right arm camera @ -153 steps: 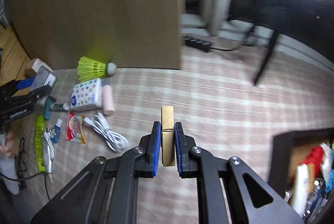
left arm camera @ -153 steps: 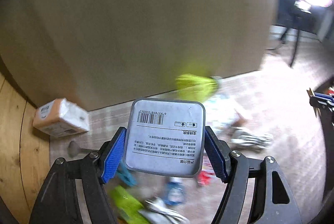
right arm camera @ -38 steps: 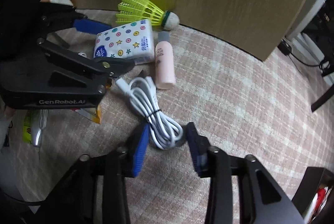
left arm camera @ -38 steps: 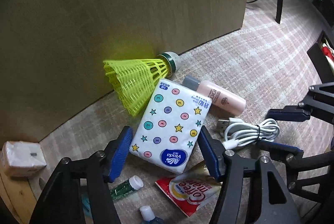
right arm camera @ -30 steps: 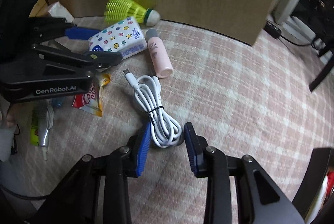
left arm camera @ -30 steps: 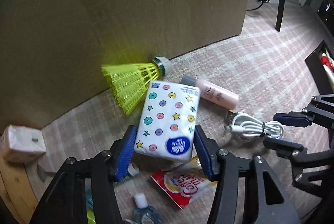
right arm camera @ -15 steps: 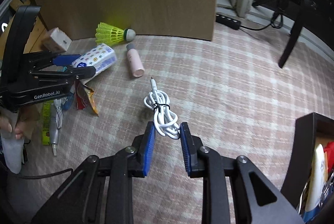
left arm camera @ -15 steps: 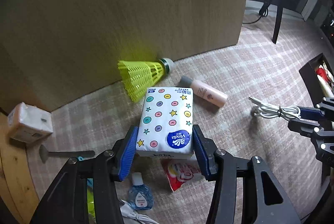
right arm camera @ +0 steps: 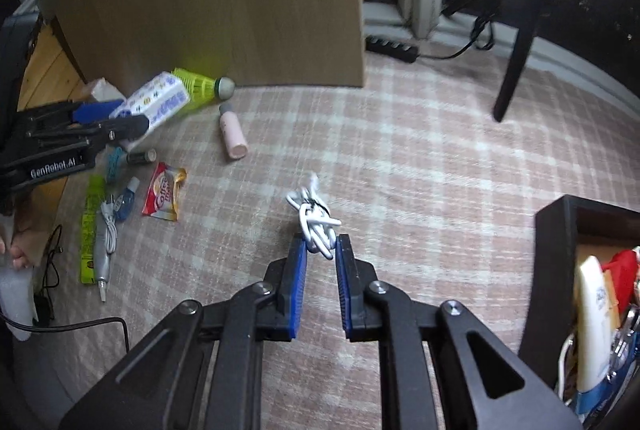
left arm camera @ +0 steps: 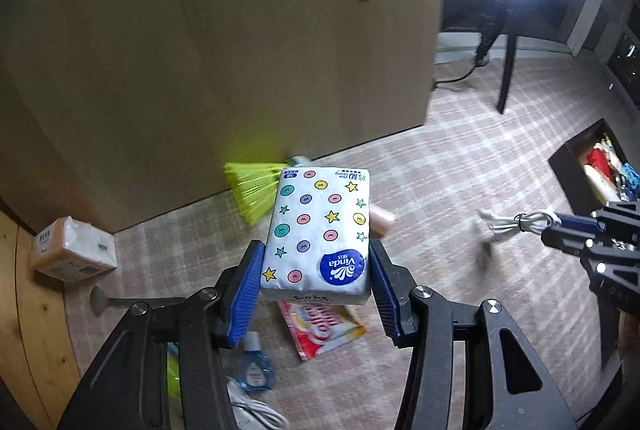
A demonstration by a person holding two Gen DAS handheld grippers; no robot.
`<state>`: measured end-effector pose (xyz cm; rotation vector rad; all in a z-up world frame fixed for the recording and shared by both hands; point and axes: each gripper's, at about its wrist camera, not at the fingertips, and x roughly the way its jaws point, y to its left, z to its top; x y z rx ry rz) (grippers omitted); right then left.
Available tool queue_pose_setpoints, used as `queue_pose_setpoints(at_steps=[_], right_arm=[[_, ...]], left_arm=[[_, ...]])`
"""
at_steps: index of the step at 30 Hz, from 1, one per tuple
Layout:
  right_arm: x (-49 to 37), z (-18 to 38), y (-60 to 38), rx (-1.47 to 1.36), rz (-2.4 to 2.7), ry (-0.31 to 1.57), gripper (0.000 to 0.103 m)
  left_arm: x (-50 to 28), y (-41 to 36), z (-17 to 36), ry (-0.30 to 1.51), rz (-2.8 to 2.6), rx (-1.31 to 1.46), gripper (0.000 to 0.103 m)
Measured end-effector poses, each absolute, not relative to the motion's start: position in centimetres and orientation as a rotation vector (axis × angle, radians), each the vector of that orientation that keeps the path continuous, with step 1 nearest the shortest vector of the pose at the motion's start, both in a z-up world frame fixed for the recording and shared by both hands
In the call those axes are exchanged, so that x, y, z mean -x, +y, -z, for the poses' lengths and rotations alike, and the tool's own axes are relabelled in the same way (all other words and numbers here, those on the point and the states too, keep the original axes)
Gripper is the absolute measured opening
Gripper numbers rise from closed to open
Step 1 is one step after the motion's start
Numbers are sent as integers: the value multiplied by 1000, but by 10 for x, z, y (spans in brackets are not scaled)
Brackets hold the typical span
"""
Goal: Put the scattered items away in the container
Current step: 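Carry tissue pack and cable to the black box and release both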
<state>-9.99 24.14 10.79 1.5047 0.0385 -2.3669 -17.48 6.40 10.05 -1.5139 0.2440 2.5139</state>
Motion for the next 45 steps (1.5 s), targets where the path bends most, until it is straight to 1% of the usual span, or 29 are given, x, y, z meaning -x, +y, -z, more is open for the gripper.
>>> queue_pose_setpoints(at_steps=[1,2,8,15,26,28,29,30,31,32,33,34,38,45], right_arm=[[98,-112,246,-1494,2382,30,14],[96,-118,253,-1481,2400,17,13],[85,-142,305,-1424,2525,-81,12],[52,-175,409,-1362,2748,-202,12],[26,-200,563,-1423,3016,-378,12],[23,-201,584,-1429,3041,-417,12],[23,-199,592,-1444,3033,-429,13],[24,-196,599,-1477,3012,-450,14],[24,-193,607,-1511,3000,-486,22],[23,-190,613,-1543,2991,-526,35],[21,-188,618,-1552,2988,-564,39],[18,-188,623,-1535,2993,-587,41],[12,-189,625,-1521,3000,-576,41],[11,-191,613,-1516,2989,-564,41]], left_arm=[[183,56,-109,247,-2507,1498,49],[181,64,-112,252,-2501,1480,49],[171,132,-131,264,-2428,1394,49],[150,240,-158,267,-2298,1257,49],[89,398,-183,312,-2064,1144,49],[83,417,-181,311,-2041,1153,54],[80,429,-179,328,-2019,1169,68],[76,438,-176,344,-1998,1177,78],[75,443,-175,353,-2001,1174,77],[72,447,-172,368,-2012,1175,77],[69,449,-171,376,-2008,1177,77],[67,449,-168,378,-2000,1185,77],[66,436,-163,379,-2022,1206,77],[80,396,-161,347,-2110,1254,74]])
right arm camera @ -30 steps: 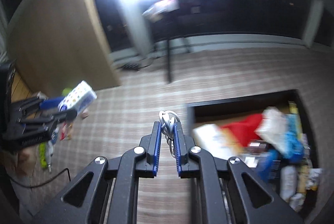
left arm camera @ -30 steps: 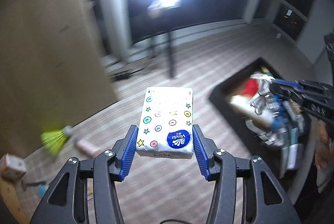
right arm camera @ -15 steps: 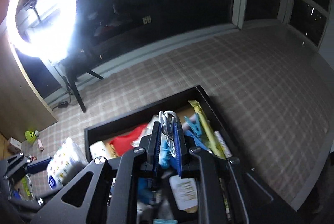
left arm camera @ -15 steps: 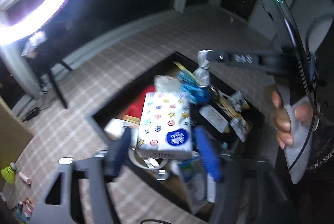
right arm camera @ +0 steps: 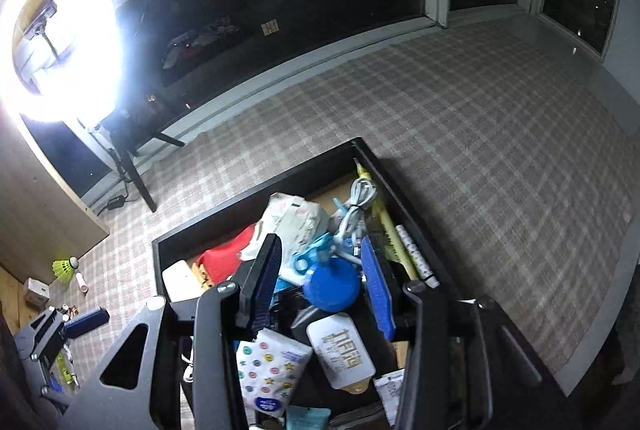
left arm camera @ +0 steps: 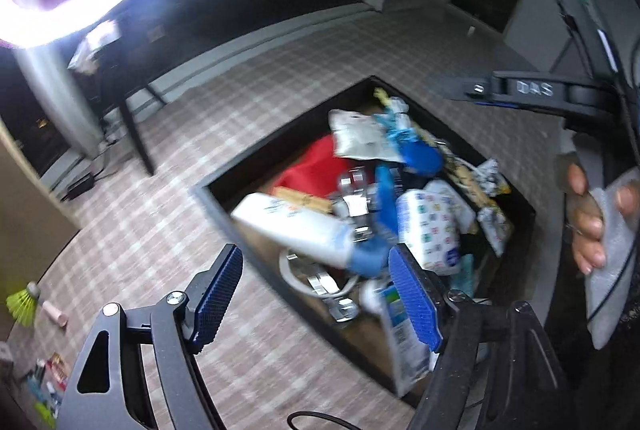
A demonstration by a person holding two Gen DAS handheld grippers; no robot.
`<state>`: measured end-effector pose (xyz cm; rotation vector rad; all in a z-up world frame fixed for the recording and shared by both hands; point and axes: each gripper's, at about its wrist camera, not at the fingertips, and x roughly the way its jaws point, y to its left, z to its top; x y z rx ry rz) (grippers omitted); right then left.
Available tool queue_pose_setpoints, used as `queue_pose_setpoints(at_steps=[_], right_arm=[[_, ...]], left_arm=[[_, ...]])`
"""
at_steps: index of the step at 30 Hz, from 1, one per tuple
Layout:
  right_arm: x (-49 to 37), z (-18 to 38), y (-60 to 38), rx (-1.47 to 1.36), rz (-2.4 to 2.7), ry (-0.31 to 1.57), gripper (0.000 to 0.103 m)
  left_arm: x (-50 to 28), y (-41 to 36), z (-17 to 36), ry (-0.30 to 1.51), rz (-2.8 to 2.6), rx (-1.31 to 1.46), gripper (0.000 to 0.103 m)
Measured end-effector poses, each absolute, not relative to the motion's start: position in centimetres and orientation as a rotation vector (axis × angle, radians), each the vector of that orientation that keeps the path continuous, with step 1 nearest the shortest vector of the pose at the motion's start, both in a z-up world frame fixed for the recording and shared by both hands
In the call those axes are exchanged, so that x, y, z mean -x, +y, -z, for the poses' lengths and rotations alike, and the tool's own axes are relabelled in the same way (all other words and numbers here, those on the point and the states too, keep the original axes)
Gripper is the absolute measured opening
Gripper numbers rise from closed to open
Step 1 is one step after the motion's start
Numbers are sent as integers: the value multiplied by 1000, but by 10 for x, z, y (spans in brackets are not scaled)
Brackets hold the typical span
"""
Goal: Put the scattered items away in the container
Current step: 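Carry tissue pack and cable to the black box and release both, then grasp the coffee-mate sachet with the left gripper while the right grasps the pink bottle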
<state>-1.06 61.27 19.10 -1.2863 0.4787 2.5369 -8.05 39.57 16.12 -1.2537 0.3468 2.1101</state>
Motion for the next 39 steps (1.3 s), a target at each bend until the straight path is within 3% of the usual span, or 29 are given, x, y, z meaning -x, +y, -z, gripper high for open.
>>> queue_pose_setpoints(at_steps=[13,24,39], right_arm=[[42,-181,494,1435,-2749,292,41],[106,-154,353,1693,-2910,67,41],[173,-100,180,1995,-3000,-230,41]], left_arm=[[112,236,-133,241,-2384,1456,73],[141,83,-80,8,-2581,1784,75],[158,32,-25,-139,-2602,1979,76]])
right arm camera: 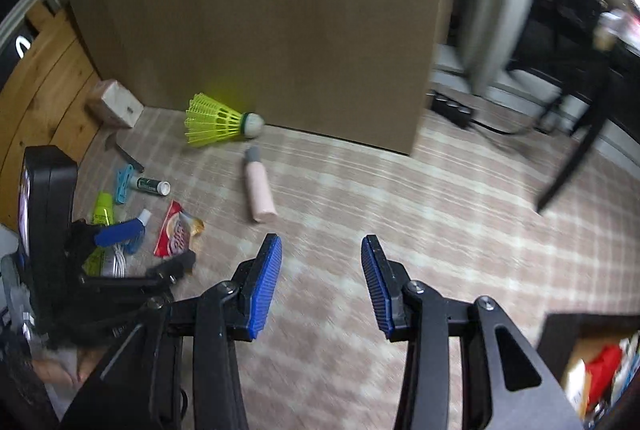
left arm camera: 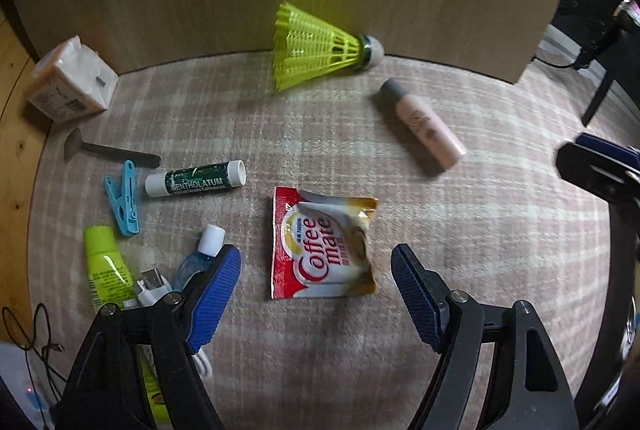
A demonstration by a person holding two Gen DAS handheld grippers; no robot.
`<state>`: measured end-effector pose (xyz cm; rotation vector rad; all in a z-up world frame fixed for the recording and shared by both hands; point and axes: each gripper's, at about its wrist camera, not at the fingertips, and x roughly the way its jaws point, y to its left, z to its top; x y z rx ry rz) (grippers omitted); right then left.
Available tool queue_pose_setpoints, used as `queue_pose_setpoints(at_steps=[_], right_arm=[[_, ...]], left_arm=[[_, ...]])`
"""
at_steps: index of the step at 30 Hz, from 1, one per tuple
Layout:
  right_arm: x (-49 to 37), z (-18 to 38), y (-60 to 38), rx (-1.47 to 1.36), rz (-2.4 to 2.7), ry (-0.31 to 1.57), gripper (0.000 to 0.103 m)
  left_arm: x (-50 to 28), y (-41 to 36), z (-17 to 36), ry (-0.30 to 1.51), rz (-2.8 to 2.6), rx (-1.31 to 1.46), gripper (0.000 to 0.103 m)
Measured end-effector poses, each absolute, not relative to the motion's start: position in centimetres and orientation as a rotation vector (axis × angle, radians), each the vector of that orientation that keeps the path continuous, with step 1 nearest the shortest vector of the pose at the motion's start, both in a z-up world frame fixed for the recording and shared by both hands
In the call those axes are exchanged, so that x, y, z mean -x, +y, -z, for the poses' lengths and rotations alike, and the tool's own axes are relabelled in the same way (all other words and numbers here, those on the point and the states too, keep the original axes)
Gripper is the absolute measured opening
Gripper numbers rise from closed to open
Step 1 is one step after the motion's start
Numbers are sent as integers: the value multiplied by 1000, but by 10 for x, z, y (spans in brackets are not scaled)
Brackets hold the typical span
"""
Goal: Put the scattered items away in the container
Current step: 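Grasp the coffee-mate sachet with the left gripper while the right grasps the pink bottle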
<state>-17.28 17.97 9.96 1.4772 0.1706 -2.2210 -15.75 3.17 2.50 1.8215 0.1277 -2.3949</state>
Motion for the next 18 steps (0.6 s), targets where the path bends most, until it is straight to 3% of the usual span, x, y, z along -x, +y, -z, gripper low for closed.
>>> queue_pose_setpoints(at_steps=[13,16,18], right_arm=[[208,-58,114,-1548,2092,230,41],[213,-51,105,-1570,2075,247,41],[213,-47,99,-1587,2061,263,41]], left_arm=[[155,21,-8,157,2383,-1823,77],[153,17,-8,157,2394,-1818,74],[150,15,-9,161,2398,-1806,66]])
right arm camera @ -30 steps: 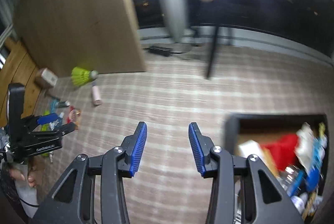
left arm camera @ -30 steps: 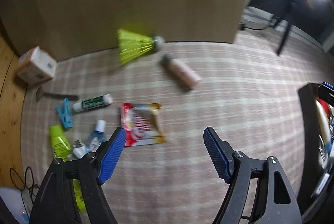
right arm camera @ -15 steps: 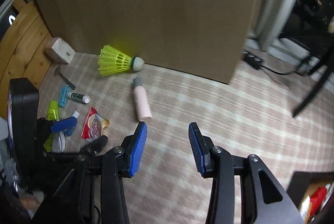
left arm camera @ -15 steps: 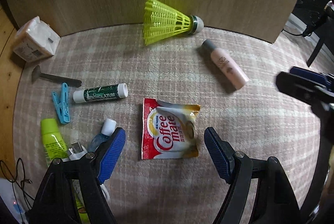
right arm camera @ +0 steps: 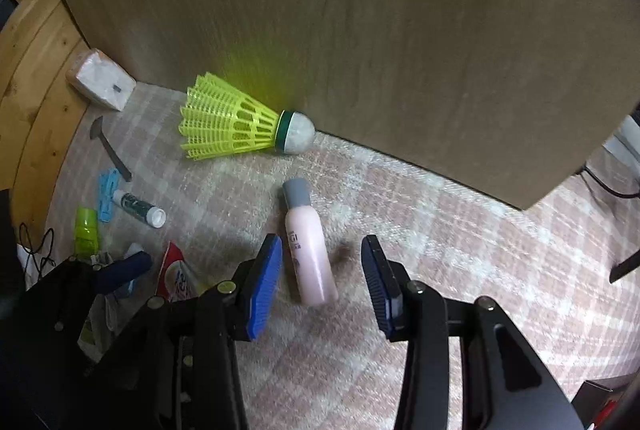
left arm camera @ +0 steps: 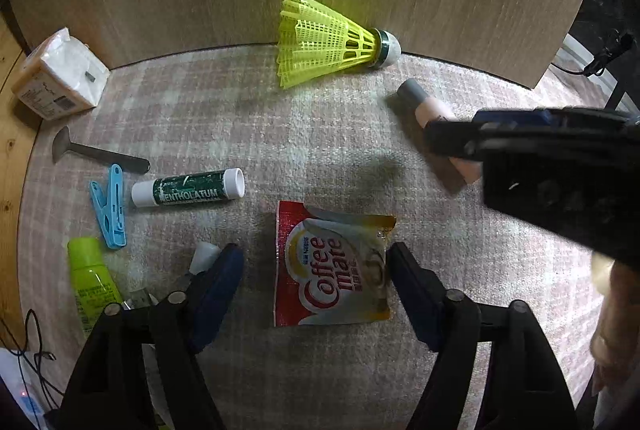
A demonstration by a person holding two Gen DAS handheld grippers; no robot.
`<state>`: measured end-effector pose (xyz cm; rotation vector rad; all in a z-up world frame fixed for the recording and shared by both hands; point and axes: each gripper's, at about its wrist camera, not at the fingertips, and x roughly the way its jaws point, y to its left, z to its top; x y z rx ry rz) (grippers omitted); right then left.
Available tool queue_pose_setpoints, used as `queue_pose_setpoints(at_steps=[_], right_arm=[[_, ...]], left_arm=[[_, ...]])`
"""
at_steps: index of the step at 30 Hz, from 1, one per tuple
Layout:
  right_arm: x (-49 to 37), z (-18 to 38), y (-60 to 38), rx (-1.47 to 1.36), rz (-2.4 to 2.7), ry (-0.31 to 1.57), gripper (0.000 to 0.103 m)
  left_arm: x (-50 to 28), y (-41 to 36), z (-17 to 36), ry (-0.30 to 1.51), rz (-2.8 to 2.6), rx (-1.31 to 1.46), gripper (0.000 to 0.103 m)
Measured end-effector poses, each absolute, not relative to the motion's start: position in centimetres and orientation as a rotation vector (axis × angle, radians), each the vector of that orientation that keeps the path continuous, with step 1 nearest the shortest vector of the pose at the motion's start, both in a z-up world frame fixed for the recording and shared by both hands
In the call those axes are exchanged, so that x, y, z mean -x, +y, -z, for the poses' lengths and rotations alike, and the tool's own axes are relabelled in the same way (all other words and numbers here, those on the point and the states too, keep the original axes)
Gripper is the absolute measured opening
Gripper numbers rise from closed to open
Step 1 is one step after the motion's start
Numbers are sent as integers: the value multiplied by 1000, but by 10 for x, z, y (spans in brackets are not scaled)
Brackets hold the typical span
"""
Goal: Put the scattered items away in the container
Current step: 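Grasp the coffee-mate sachet with the left gripper while the right grasps the pink bottle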
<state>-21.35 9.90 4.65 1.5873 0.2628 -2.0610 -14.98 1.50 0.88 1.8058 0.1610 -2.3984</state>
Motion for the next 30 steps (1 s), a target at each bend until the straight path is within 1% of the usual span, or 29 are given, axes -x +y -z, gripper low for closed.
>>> queue_pose_setpoints(at_steps=[1,2,3,5,7,8,9,13,16,17,18,19,21,23,26,30], right_arm=[[213,-43,97,-1599,2046,267,41],[211,-40,95,-1608,2035,271,41],[208,-39,94,-1604,2039,287,39],[205,-39,94,-1601,2058,312,27],[204,-39,99,-1627,2056,280,20],[203,-39,103,-1640,2050,253,20],[201,-40,107,-1651,2049,231,20],[182,-43,125,-1664,2090,212,20],[162,-50,143,-1669,2112,154,19],[154,-54,150,-1668,2123,146,19],[144,-59,157,-1664,2142,142,19],[137,-63,163,-1659,2155,133,19],[118,-75,180,-1655,2187,89,19],[103,-83,193,-1652,2218,56,19],[88,-97,210,-1659,2285,9,19],[55,-110,247,-1650,2347,-57,19]], left_arm=[[149,13,-10,166,2398,-1801,64],[147,10,-11,168,2398,-1799,58],[148,11,-12,170,2399,-1794,50],[144,10,-14,166,2399,-1795,47],[139,8,-16,167,2413,-1785,43],[135,10,-17,159,2422,-1780,40],[131,11,-18,149,2433,-1783,34],[116,7,-20,221,2438,-1797,33],[97,2,-25,244,2443,-1800,28],[90,1,-29,246,2449,-1794,24],[84,1,-32,248,2459,-1789,17],[79,1,-35,249,2467,-1787,7],[67,4,-42,238,2481,-1788,6],[58,10,-44,182,2492,-1790,5],[35,23,-57,175,2506,-1798,4],[4,11,-77,222,2543,-1800,3]])
